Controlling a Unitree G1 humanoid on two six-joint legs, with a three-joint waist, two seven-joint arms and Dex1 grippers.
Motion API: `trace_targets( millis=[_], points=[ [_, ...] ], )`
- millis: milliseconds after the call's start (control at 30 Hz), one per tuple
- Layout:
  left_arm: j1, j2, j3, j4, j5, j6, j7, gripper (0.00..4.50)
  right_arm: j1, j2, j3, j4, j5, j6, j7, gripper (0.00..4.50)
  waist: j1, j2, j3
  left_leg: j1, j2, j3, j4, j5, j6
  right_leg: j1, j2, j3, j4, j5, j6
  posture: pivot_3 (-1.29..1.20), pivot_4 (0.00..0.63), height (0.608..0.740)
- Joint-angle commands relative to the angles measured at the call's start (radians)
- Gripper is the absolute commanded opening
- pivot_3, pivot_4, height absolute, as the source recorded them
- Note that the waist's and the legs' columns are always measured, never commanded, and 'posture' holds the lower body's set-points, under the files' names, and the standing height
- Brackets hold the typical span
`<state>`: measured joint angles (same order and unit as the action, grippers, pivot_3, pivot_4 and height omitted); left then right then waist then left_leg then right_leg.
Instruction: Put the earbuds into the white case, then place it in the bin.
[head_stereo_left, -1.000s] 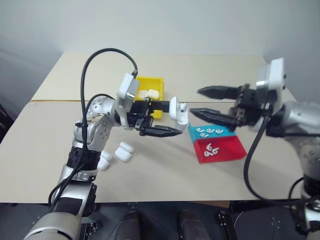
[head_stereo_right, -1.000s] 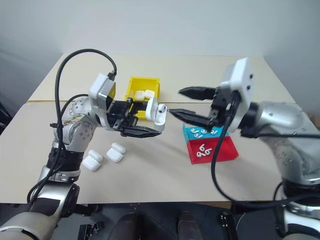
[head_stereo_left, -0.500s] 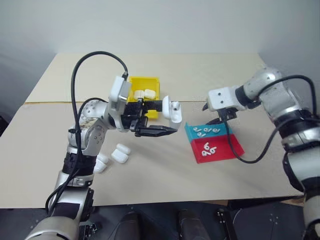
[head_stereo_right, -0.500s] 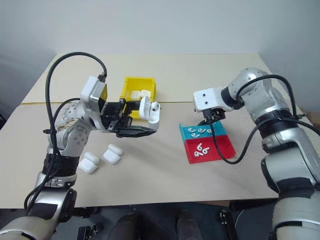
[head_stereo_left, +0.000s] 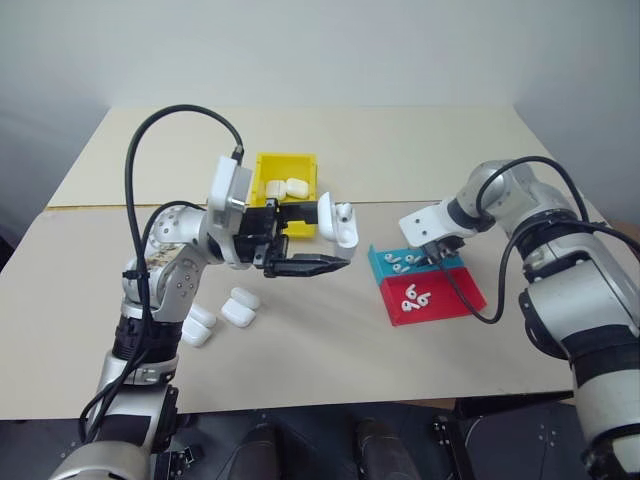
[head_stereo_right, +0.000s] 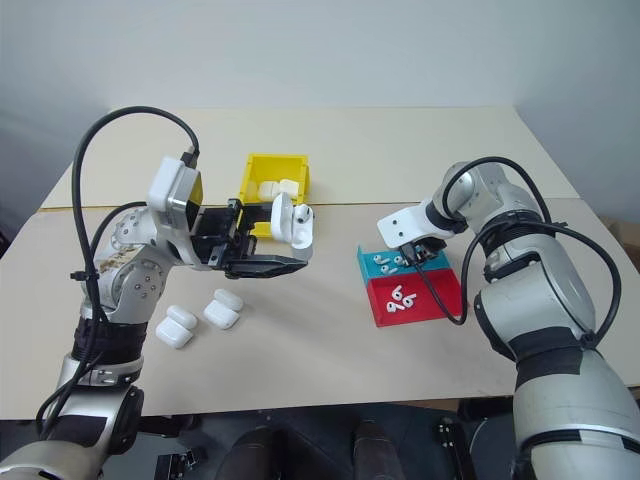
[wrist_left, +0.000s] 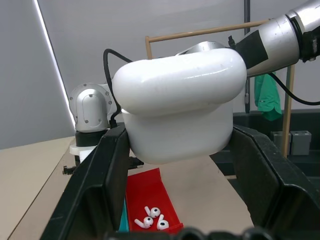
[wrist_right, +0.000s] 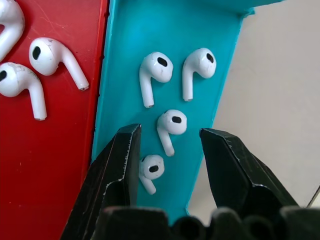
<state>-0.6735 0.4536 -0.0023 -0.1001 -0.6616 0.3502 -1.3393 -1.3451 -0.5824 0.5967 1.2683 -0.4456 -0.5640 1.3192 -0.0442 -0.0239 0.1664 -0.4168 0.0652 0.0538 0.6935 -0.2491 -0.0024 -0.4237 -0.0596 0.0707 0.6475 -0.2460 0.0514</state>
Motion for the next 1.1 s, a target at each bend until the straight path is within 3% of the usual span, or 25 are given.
trace_targets(
  millis=[33, 300, 700, 800, 900, 1100],
  points=[
    [0.008, 0.016, 0.022, -0.052, -0.02, -0.001, 0.022, 2.76, -0.032, 0.002, -0.013, 0.016, -0.033, -0.016, -0.053, 2.3, 0.0, 0.0, 0.0, 0.0, 0.0, 0.0, 0.0, 0.0, 0.0, 0.0, 0.0, 0.0, 0.0, 0.0, 0.0, 0.0, 0.15, 0.74],
    [0.031, 0.034, 0.025, -0.084, -0.034, 0.001, 0.045, 2.76, -0.017, 0.023, -0.016, 0.034, -0.084, -0.022, -0.132, 2.3, 0.0, 0.0, 0.0, 0.0, 0.0, 0.0, 0.0, 0.0, 0.0, 0.0, 0.0, 0.0, 0.0, 0.0, 0.0, 0.0, 0.15, 0.74],
    [0.043, 0.051, 0.029, -0.101, -0.043, 0.004, 0.062, 2.76, 0.006, 0.034, -0.031, 0.043, -0.096, -0.033, -0.114, 2.3, -0.001, 0.0, 0.0, 0.0, 0.0, 0.0, 0.0, 0.0, 0.0, 0.0, 0.0, 0.0, 0.0, 0.0, 0.0, 0.0, 0.15, 0.74],
    [0.046, 0.055, 0.027, -0.103, -0.046, 0.002, 0.067, 2.76, 0.008, 0.036, -0.036, 0.044, -0.096, -0.029, -0.095, 1.66, -0.001, 0.0, 0.0, 0.0, 0.0, 0.0, 0.0, 0.0, 0.0, 0.0, 0.0, 0.0, 0.0, 0.0, 0.0, 0.0, 0.15, 0.74],
    [0.046, 0.059, 0.027, -0.102, -0.048, 0.001, 0.071, 2.76, 0.01, 0.036, -0.042, 0.044, -0.094, -0.023, -0.085, 0.68, -0.001, 0.0, 0.0, 0.001, 0.0, 0.0, 0.0, 0.0, 0.0, 0.001, 0.0, 0.0, 0.0, 0.0, 0.0, 0.0, 0.15, 0.74],
    [0.039, 0.06, 0.024, -0.09, -0.051, 0.001, 0.063, 2.76, 0.007, 0.029, -0.078, 0.037, -0.067, 0.012, -0.1, 0.61, -0.001, 0.0, 0.0, 0.001, 0.0, 0.0, 0.0, 0.0, -0.001, 0.001, 0.0, 0.0, 0.0, 0.0, 0.0, 0.0, 0.15, 0.74]
  ],
)
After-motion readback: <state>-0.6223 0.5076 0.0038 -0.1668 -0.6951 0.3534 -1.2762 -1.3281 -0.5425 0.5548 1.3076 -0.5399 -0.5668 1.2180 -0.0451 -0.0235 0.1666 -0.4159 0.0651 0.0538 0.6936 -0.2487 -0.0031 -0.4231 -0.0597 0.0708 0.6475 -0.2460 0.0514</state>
